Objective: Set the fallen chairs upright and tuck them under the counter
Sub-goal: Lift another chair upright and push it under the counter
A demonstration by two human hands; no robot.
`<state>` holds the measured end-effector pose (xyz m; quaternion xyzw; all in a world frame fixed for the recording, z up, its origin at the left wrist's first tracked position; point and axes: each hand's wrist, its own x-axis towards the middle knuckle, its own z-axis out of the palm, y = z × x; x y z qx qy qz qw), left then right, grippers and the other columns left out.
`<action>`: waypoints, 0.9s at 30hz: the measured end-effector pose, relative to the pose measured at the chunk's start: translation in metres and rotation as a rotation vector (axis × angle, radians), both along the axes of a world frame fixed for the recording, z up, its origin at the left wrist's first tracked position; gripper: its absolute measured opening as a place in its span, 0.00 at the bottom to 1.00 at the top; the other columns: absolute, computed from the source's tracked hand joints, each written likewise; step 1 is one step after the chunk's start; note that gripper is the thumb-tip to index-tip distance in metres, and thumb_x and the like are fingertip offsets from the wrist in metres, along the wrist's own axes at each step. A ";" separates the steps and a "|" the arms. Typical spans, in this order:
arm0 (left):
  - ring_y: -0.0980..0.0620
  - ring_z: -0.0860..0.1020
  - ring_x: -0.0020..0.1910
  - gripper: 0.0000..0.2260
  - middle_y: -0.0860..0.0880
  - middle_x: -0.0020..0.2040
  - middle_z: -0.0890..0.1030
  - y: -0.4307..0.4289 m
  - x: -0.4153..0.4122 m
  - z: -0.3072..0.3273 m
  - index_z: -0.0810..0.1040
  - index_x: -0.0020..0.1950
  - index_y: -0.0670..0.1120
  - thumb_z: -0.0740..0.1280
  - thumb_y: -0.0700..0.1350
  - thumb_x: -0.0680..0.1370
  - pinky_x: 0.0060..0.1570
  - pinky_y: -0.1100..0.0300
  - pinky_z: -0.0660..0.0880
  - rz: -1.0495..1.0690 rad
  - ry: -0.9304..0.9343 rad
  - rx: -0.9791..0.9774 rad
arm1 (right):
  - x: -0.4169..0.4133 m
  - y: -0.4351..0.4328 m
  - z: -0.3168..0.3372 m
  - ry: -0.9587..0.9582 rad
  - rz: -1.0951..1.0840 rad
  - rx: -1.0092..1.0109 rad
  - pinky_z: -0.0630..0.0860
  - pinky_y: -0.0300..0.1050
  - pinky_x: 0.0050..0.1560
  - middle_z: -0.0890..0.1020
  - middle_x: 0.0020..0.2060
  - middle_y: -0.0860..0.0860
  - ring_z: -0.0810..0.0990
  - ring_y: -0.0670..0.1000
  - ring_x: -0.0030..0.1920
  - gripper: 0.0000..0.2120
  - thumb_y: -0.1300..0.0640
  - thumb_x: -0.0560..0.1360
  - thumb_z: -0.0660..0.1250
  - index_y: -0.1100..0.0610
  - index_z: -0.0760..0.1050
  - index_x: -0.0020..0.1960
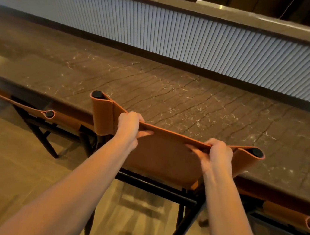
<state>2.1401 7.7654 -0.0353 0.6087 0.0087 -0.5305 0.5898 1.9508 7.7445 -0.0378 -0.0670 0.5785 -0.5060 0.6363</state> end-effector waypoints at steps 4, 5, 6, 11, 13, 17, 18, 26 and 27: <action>0.44 0.74 0.40 0.07 0.44 0.46 0.67 -0.020 -0.005 -0.008 0.68 0.51 0.40 0.57 0.30 0.76 0.46 0.45 0.80 -0.049 -0.012 -0.049 | -0.008 -0.012 -0.010 0.002 -0.064 -0.086 0.81 0.59 0.35 0.67 0.42 0.56 0.71 0.55 0.41 0.10 0.76 0.71 0.56 0.63 0.67 0.39; 0.44 0.74 0.39 0.07 0.44 0.46 0.67 -0.022 -0.006 -0.015 0.67 0.52 0.39 0.57 0.30 0.76 0.45 0.46 0.80 -0.054 -0.011 -0.057 | -0.010 -0.014 -0.017 0.016 -0.068 -0.095 0.82 0.59 0.36 0.67 0.42 0.56 0.72 0.54 0.40 0.10 0.75 0.72 0.57 0.63 0.68 0.39; 0.44 0.75 0.38 0.07 0.44 0.45 0.67 -0.022 -0.007 -0.023 0.67 0.51 0.39 0.58 0.30 0.76 0.46 0.45 0.80 -0.064 -0.015 -0.059 | -0.012 -0.014 -0.027 0.032 -0.073 -0.097 0.82 0.56 0.35 0.67 0.41 0.56 0.72 0.53 0.40 0.09 0.75 0.72 0.57 0.63 0.68 0.40; 0.39 0.77 0.48 0.08 0.38 0.50 0.70 -0.006 -0.014 -0.080 0.66 0.54 0.36 0.57 0.29 0.77 0.49 0.43 0.79 -0.145 0.008 -0.041 | -0.026 0.005 -0.091 0.039 -0.051 -0.018 0.81 0.46 0.31 0.72 0.42 0.56 0.77 0.51 0.40 0.07 0.71 0.75 0.60 0.62 0.68 0.49; 0.38 0.76 0.52 0.12 0.37 0.51 0.72 0.007 -0.019 -0.107 0.67 0.58 0.37 0.56 0.29 0.77 0.47 0.45 0.80 -0.154 0.015 -0.026 | -0.036 0.018 -0.122 0.037 -0.033 0.005 0.81 0.45 0.32 0.75 0.43 0.57 0.80 0.51 0.42 0.13 0.71 0.75 0.61 0.62 0.67 0.59; 0.41 0.77 0.47 0.15 0.38 0.47 0.73 0.018 -0.025 -0.130 0.67 0.62 0.36 0.56 0.27 0.76 0.35 0.52 0.81 -0.117 0.031 -0.019 | -0.043 0.030 -0.150 0.072 -0.012 -0.016 0.81 0.48 0.36 0.76 0.44 0.58 0.83 0.50 0.40 0.14 0.70 0.75 0.61 0.61 0.66 0.59; 0.41 0.77 0.47 0.16 0.37 0.48 0.73 0.018 -0.024 -0.132 0.67 0.64 0.33 0.56 0.28 0.76 0.34 0.53 0.81 -0.129 0.034 -0.017 | -0.044 0.032 -0.151 0.072 -0.008 -0.023 0.82 0.51 0.39 0.77 0.45 0.58 0.83 0.51 0.41 0.13 0.70 0.75 0.61 0.60 0.66 0.58; 0.41 0.80 0.56 0.17 0.35 0.61 0.77 0.038 -0.013 -0.144 0.68 0.68 0.35 0.60 0.33 0.79 0.46 0.49 0.80 -0.225 0.160 0.034 | -0.047 0.058 -0.155 0.128 0.121 0.074 0.81 0.52 0.51 0.78 0.56 0.58 0.82 0.56 0.53 0.17 0.62 0.79 0.63 0.62 0.67 0.66; 0.42 0.80 0.55 0.17 0.36 0.60 0.78 0.043 -0.012 -0.147 0.69 0.68 0.36 0.60 0.34 0.79 0.47 0.49 0.80 -0.229 0.163 0.032 | -0.048 0.062 -0.156 0.141 0.132 0.087 0.80 0.53 0.51 0.79 0.57 0.58 0.82 0.56 0.53 0.18 0.60 0.79 0.64 0.62 0.67 0.67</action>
